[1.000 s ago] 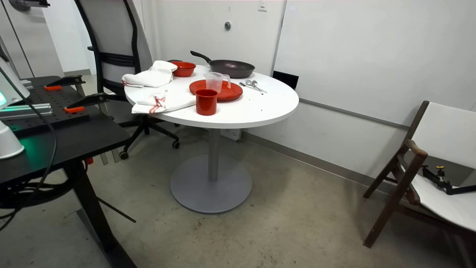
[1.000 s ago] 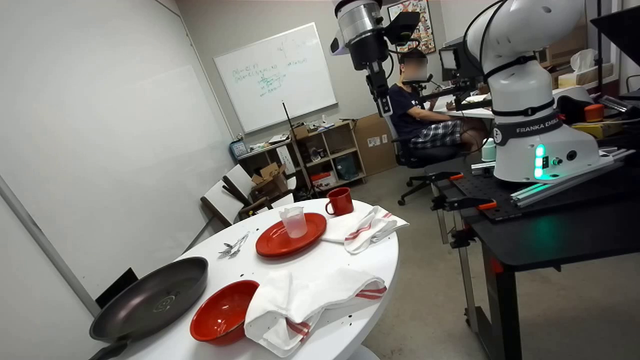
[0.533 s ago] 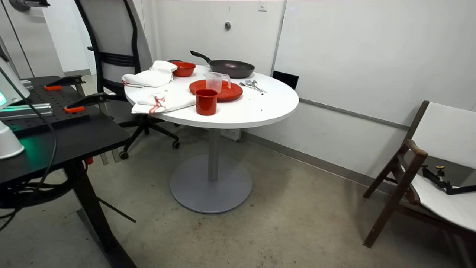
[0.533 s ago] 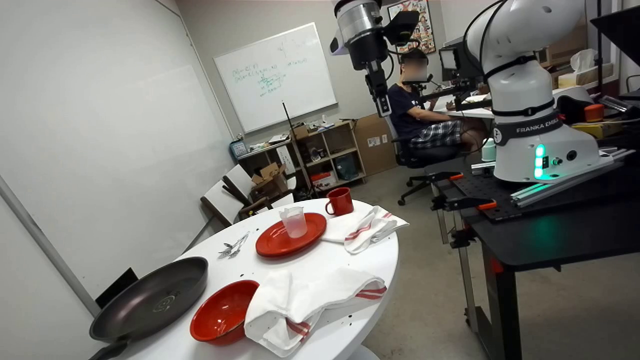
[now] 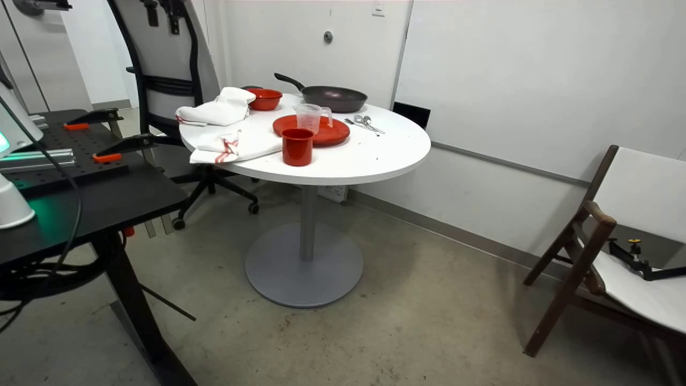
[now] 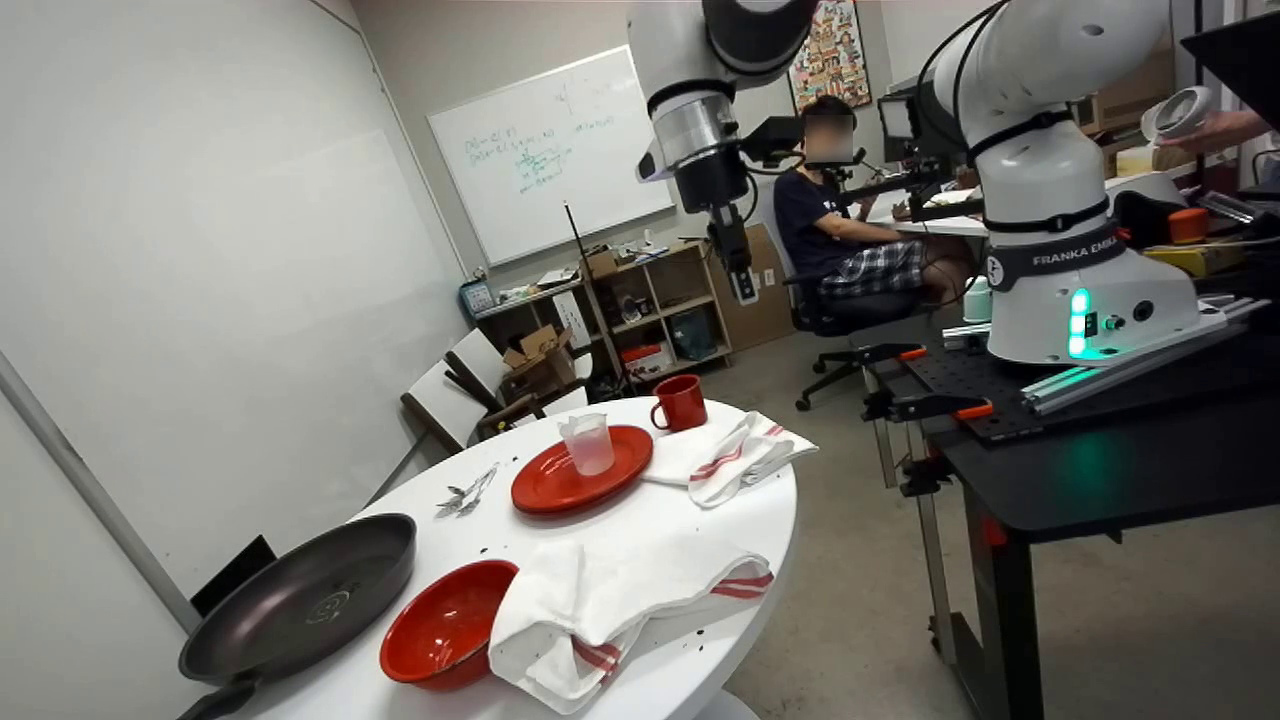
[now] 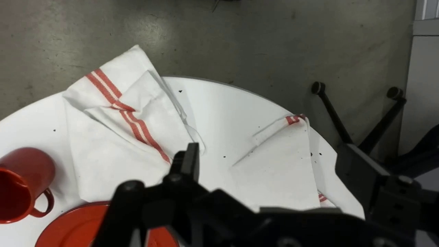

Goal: Use the towel on the right to wipe the table top

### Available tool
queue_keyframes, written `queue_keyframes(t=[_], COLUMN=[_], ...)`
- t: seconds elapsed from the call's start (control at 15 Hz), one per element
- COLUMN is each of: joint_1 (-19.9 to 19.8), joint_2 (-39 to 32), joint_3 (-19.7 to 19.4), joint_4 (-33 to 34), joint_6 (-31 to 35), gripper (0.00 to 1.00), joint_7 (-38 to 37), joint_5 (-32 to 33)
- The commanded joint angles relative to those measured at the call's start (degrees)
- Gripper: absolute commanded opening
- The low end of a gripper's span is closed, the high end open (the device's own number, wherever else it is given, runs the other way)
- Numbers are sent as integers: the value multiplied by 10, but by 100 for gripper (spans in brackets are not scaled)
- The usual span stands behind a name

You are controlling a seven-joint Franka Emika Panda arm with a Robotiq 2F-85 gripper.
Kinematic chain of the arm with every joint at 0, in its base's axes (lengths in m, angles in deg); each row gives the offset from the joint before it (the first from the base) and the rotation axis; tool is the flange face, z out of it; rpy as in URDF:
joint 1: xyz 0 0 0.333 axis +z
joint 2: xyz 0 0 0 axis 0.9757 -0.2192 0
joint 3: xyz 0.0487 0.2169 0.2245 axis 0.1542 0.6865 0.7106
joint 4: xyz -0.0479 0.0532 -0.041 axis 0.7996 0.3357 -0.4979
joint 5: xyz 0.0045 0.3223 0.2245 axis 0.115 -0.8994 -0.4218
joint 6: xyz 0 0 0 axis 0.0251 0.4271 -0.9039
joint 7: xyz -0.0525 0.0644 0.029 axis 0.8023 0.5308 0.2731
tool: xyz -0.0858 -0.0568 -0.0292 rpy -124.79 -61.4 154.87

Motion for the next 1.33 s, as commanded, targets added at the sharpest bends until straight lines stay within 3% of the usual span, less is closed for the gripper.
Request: queue_keyframes(t=[0.0,0.27,0.6,1.0,1.27], joint_1=[-25,-59,-99,-136,-142], joint_2=[-146,-271,-367,-396,-390], joint_3=[-15,-33,-40,-31,-34], joint_4=[83,188,281,278,247], joint_6=[38,49,44,59,64], gripper=[100,100,100,100,100], joint_7=[38,57,173,307,345], joint_5=[48,102,111,127,148])
